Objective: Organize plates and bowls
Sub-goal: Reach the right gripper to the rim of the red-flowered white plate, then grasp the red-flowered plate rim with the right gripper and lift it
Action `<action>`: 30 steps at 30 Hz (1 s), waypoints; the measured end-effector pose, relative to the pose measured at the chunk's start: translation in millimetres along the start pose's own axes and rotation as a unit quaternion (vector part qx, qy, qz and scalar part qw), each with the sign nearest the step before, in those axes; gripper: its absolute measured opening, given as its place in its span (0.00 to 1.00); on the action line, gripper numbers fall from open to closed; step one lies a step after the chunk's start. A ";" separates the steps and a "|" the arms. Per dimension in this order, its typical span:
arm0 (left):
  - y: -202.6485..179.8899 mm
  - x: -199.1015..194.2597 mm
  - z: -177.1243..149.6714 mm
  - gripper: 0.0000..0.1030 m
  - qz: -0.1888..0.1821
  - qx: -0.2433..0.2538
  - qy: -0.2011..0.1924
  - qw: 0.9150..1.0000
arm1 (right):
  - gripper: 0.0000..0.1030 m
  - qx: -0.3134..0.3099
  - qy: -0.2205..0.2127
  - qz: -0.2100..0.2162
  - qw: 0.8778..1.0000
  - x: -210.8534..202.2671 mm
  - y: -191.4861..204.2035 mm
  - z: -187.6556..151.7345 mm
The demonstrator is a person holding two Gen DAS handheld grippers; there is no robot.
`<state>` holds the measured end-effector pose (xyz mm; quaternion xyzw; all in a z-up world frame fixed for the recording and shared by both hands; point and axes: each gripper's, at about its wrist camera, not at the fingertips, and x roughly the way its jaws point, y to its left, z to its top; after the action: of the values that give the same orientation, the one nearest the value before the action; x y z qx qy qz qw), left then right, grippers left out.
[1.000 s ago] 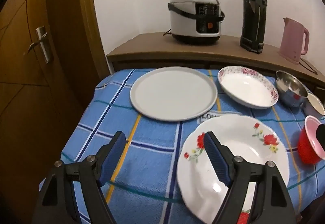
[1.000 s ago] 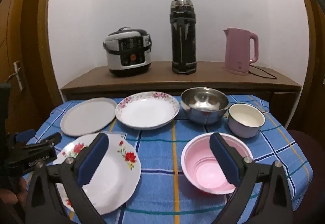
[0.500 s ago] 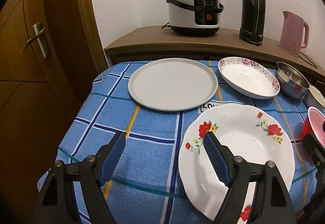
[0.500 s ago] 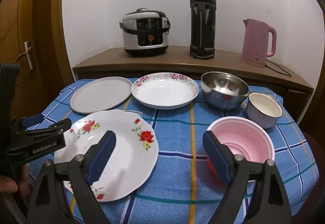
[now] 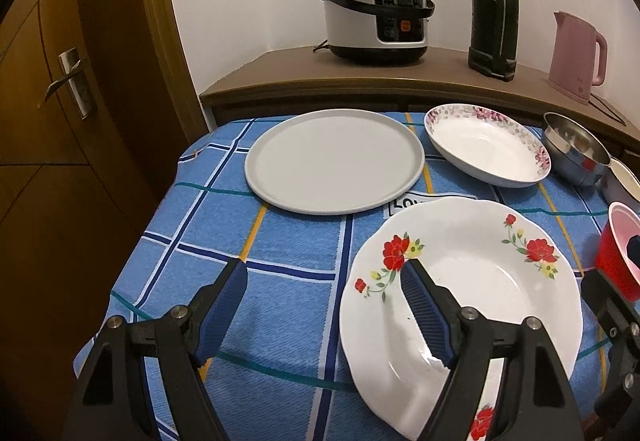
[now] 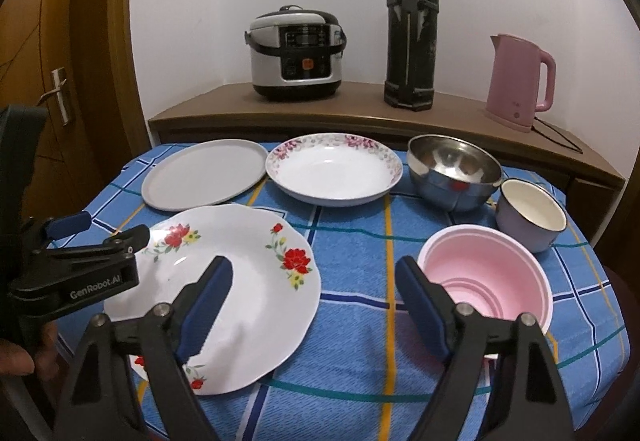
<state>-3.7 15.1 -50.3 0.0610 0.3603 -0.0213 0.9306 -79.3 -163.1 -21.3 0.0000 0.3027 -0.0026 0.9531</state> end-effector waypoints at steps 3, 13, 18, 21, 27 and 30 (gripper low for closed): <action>-1.0 3.1 -1.1 0.79 0.001 0.003 0.005 1.000 | 0.76 0.001 0.007 0.003 1.000 2.7 1.5 -0.4; -2.5 9.9 -2.7 0.79 -0.004 0.007 0.014 1.000 | 0.63 0.005 0.034 0.031 0.999 18.1 0.6 -6.3; 2.4 12.1 -4.2 0.79 -0.021 -0.004 0.018 1.000 | 0.54 0.019 0.061 0.054 0.997 27.9 -3.9 -9.8; 3.9 16.2 -5.0 0.79 -0.040 -0.010 0.030 0.999 | 0.51 0.021 0.069 0.062 0.995 30.8 -4.7 -12.2; -1.9 23.0 -7.3 0.79 -0.044 -0.008 0.041 0.998 | 0.40 0.029 0.094 0.080 0.992 40.1 -5.8 -16.7; -4.2 24.1 -7.6 0.78 -0.040 0.000 0.040 0.998 | 0.38 0.034 0.099 0.083 0.991 42.9 -6.9 -18.4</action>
<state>8.6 12.1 -72.4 0.0469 0.3993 -0.0562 0.9139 -54.9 -170.2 -61.0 0.0574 0.3945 0.0664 0.9147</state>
